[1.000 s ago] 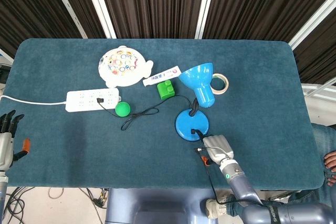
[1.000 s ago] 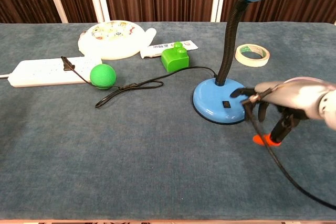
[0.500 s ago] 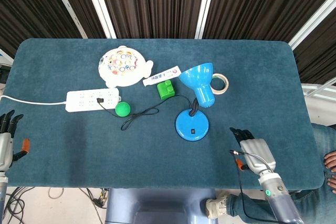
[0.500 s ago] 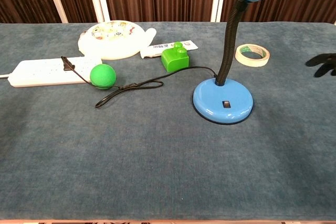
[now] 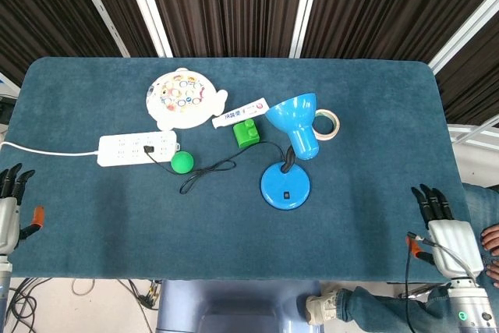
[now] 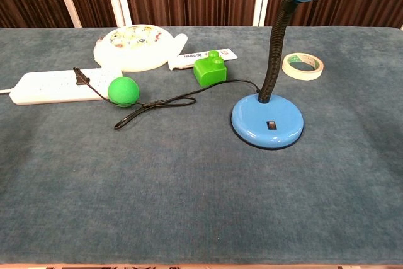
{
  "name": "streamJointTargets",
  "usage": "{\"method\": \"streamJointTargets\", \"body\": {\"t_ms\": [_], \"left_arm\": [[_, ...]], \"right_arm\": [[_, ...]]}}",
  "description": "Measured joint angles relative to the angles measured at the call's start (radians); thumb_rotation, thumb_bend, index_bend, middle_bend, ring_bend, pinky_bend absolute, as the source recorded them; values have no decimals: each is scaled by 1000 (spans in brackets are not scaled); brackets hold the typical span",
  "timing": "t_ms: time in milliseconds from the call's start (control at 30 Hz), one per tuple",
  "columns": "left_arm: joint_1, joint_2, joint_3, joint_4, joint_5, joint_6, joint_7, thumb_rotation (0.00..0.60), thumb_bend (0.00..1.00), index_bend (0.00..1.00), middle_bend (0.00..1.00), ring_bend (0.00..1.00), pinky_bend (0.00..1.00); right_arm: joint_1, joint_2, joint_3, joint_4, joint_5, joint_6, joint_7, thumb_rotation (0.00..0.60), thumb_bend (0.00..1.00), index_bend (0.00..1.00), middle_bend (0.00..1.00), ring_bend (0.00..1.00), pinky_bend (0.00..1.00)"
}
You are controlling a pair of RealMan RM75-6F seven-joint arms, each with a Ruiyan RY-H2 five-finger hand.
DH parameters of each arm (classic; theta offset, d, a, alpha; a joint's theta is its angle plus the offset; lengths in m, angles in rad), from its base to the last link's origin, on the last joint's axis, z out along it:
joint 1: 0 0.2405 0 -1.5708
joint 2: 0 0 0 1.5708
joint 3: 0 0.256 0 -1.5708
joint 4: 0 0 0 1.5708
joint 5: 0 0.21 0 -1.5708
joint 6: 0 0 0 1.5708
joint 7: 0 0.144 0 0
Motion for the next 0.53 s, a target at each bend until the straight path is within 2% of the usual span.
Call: {"method": "streamJointTargets", "body": {"t_ms": [33,67,533], "left_arm": [[0,0,1,0,1,-1,0,600,454,151,17,0,0],[0,-1,1,0,2,-1,1,600,454,151,17,0,0],[1,1,4,1,15,4,-2,600,454,151,17,0,0]], "right_arm": [[-6,-3,9,11,-4,2,0,600,307,0,67,44,15],[-10,-6,14,16,-9,3,0,600,307,0,67,44,0],[-46,0,60,39,-45,-21,12,600,308,0,65,44,0]]}}
